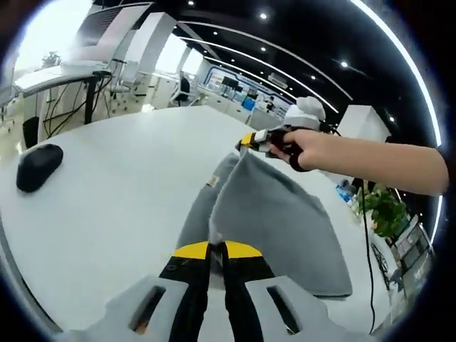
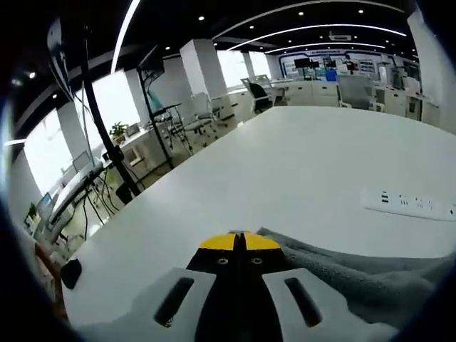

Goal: Fold the towel on the table until its edges align and the towel forms a compact rectangular stack.

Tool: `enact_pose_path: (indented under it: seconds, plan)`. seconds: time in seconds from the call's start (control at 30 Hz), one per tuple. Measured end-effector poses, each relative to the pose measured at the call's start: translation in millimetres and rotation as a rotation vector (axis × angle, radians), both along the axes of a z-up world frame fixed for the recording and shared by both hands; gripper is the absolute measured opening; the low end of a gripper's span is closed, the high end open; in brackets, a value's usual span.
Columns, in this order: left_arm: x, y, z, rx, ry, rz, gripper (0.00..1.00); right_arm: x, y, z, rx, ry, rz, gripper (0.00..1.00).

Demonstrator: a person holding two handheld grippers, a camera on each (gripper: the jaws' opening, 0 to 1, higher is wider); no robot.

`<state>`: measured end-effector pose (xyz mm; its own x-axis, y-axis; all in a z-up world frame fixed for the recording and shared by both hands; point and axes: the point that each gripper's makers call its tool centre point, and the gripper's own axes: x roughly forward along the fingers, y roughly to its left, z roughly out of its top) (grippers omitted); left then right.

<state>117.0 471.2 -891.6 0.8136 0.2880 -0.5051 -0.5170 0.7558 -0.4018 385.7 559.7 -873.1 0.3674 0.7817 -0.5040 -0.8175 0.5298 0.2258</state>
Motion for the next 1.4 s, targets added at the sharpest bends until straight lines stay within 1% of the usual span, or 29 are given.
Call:
enact_pose_path:
  seconds: [0.07,0.13,0.2,0.27,0.33,0.43,0.5,0.57,0.63,0.7,0.73,0.8,0.83,0.87,0.97,1.07,1.13,1.17,1.2,1.3,1.4]
  plan:
    - [-2.0,1,-2.9,-0.017,-0.001,0.018,0.05,-1,0,-4.1,-0.001,-0.001,0.008,0.0]
    - [-2.7,4,-4.0,-0.013,-0.003,0.021,0.05,-3,2,-7.3,-0.006,-0.004,0.029,0.0]
    - [-2.4,6,-7.2,-0.019,-0.001,0.026,0.05,-6,5,-11.5,-0.013,0.001,0.064,0.0]
    - [-1.4,5,-4.5,-0.026,0.0,0.029,0.05,-13,8,-13.2,-0.013,0.007,0.119,0.02]
    - [-1.9,6,-5.2,-0.023,0.008,0.034,0.05,-11,8,-12.1,-0.023,-0.025,0.135,0.03]
    - [-5.1,8,-7.6,-0.009,0.044,0.054,0.05,-13,8,-11.0,-0.017,-0.021,0.149,0.05]
    - [-8.4,7,-12.6,-0.01,0.085,0.061,0.05,-16,8,-9.4,-0.018,-0.034,0.182,0.06]
    - [-10.2,9,-14.7,-0.015,0.1,0.082,0.05,-18,7,-7.9,-0.03,-0.053,0.212,0.09]
    - [-12.0,9,-15.5,-0.011,0.114,0.095,0.05,-18,5,-5.4,-0.032,-0.065,0.224,0.12]
    - [-17.2,12,-17.5,0.004,0.146,0.119,0.06,-17,2,-4.3,-0.035,-0.069,0.235,0.16]
    - [-19.8,14,-18.6,0.011,0.16,0.127,0.08,-12,2,-5.6,-0.037,-0.069,0.239,0.17]
    - [-20.3,14,-18.5,0.012,0.155,0.126,0.21,-6,-2,-5.6,-0.039,-0.072,0.237,0.17]
    - [-21.3,15,-18.9,0.011,0.16,0.126,0.22,-3,-4,-5.8,-0.039,-0.073,0.231,0.17]
    - [-21.6,15,-18.8,0.016,0.165,0.123,0.2,1,-7,-6.3,-0.04,-0.071,0.223,0.18]
    - [-19.2,21,-18.6,0.037,0.175,0.109,0.23,4,-15,-5.2,-0.043,-0.068,0.214,0.2]
    - [-13.7,23,-16.3,0.049,0.174,0.093,0.27,7,-24,-3.0,-0.052,-0.062,0.207,0.25]
    - [-8.7,24,-15.1,0.066,0.167,0.068,0.32,9,-29,-1.3,-0.051,-0.057,0.205,0.28]
    - [-6.4,24,-15.3,0.073,0.165,0.058,0.37,10,-32,-0.5,-0.052,-0.058,0.205,0.29]
    - [-5.5,25,-16.0,0.078,0.168,0.055,0.4,10,-35,0.7,-0.052,-0.061,0.203,0.3]
    - [-3.6,24,-18.7,0.093,0.185,0.027,0.39,16,-47,1.8,-0.059,-0.071,0.197,0.3]
    - [-4.4,25,-20.1,0.098,0.193,0.019,0.38,29,-63,0.4,-0.077,-0.072,0.169,0.3]
